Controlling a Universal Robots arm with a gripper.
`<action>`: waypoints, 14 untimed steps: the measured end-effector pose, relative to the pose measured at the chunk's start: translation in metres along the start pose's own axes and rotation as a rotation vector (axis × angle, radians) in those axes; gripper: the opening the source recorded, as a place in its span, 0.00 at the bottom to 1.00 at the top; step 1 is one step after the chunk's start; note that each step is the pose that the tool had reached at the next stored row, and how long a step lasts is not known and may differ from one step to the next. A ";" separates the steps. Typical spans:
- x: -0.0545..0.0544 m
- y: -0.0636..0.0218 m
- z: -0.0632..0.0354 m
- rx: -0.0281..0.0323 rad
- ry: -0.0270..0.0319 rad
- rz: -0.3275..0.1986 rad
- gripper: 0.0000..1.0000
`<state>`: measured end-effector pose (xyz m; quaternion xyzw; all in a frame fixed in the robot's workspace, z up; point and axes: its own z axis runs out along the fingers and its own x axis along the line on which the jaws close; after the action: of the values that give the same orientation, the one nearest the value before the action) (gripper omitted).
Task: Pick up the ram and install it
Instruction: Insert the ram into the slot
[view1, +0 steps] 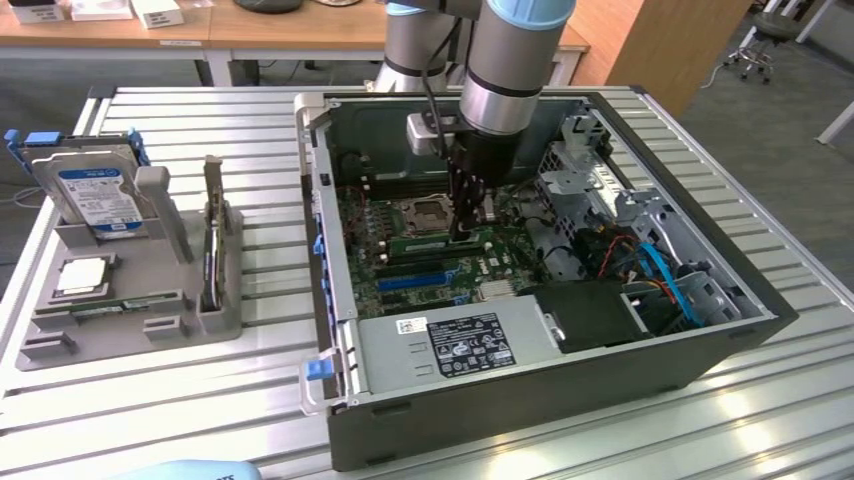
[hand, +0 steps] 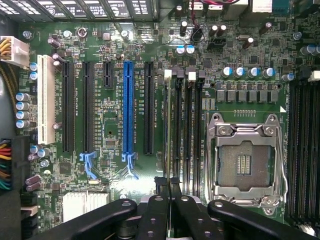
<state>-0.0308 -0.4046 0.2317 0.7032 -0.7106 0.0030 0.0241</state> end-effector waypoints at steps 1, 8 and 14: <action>0.000 0.0000 0.0001 0.0000 0.0000 0.000 0.12; 0.000 -0.0001 0.0015 0.0000 -0.0001 0.000 0.12; -0.001 -0.0001 0.0023 0.0001 -0.0001 0.000 0.12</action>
<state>-0.0308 -0.4038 0.2293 0.7032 -0.7105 0.0029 0.0241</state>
